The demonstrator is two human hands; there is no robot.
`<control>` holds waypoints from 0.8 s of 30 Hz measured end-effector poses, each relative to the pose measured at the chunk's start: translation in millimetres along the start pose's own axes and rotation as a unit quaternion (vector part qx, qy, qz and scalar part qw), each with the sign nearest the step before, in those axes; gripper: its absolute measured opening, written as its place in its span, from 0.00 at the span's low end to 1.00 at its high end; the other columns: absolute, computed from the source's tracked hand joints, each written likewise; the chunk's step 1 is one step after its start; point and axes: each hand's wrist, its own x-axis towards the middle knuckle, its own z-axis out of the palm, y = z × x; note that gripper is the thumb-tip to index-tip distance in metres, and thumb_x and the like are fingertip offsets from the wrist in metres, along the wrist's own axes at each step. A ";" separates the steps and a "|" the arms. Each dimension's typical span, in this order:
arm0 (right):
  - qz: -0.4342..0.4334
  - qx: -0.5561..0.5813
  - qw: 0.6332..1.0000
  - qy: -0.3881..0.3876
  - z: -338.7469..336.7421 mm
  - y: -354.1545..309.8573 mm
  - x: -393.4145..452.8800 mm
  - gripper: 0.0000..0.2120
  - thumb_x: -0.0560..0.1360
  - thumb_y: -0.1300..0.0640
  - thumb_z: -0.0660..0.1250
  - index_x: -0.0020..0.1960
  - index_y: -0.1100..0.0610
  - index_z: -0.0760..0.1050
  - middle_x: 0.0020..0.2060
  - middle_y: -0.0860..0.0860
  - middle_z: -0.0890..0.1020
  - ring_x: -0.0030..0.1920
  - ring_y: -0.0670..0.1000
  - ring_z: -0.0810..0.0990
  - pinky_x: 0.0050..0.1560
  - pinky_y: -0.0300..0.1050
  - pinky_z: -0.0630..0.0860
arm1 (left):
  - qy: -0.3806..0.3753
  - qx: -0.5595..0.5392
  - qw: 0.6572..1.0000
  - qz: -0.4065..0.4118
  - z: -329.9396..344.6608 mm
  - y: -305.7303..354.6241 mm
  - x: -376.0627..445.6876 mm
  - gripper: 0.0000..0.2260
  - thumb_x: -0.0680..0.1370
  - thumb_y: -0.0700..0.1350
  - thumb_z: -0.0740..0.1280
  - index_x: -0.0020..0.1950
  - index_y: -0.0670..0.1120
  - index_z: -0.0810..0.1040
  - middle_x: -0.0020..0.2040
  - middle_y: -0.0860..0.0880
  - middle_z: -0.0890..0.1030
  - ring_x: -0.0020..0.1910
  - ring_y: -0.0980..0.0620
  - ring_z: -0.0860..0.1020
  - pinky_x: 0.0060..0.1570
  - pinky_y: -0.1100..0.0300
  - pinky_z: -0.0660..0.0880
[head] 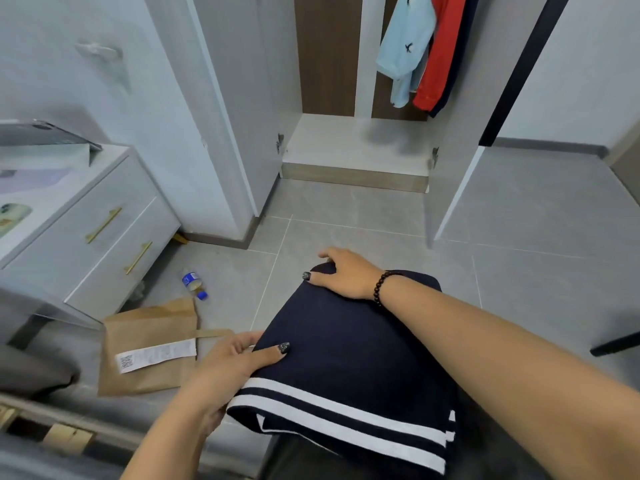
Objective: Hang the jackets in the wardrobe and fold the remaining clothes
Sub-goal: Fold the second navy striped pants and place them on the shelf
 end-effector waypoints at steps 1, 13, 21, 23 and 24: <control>0.008 -0.013 0.999 -0.044 -0.2 4.2 -3.6 0.34 0.73 0.34 0.62 0.72 0.53 0.65 0.68 0.51 0.71 0.66 0.53 0.71 0.66 0.48 0.68 | 0.011 -0.012 1.000 -0.016 1.9 -6.0 -3.7 0.18 0.68 0.42 0.74 0.56 0.38 0.82 0.48 0.37 0.84 0.44 0.40 0.84 0.39 0.55 0.80; 0.126 0.068 0.974 -0.178 -13.0 51.2 -11.1 0.42 0.54 0.23 0.70 0.60 0.47 0.76 0.53 0.45 0.82 0.51 0.49 0.83 0.57 0.50 0.78 | 0.187 -0.322 0.927 -0.042 45.9 -50.9 -23.6 0.16 0.72 0.50 0.71 0.55 0.42 0.80 0.45 0.40 0.85 0.44 0.40 0.84 0.48 0.47 0.77; 0.200 0.165 0.949 -0.177 -19.9 78.4 10.8 0.43 0.48 0.31 0.79 0.54 0.56 0.77 0.50 0.51 0.84 0.49 0.54 0.84 0.54 0.53 0.80 | 0.201 -0.293 0.934 -0.046 22.0 -29.2 19.2 0.18 0.63 0.42 0.75 0.50 0.41 0.80 0.40 0.42 0.85 0.34 0.46 0.84 0.30 0.55 0.80; 0.229 0.218 0.928 -0.195 -23.8 89.2 15.9 0.43 0.47 0.35 0.82 0.55 0.59 0.79 0.48 0.54 0.85 0.49 0.56 0.85 0.54 0.55 0.80 | 0.214 -0.314 0.924 -0.047 18.2 -16.6 40.0 0.14 0.67 0.42 0.75 0.52 0.42 0.81 0.43 0.43 0.86 0.39 0.46 0.85 0.37 0.54 0.81; 0.240 0.246 0.916 -0.207 -25.9 95.8 18.2 0.42 0.48 0.38 0.83 0.55 0.60 0.80 0.48 0.55 0.85 0.49 0.56 0.85 0.55 0.55 0.80 | 0.219 -0.329 0.917 -0.053 18.5 -12.0 50.4 0.14 0.70 0.43 0.74 0.54 0.43 0.81 0.46 0.43 0.86 0.43 0.45 0.85 0.44 0.51 0.81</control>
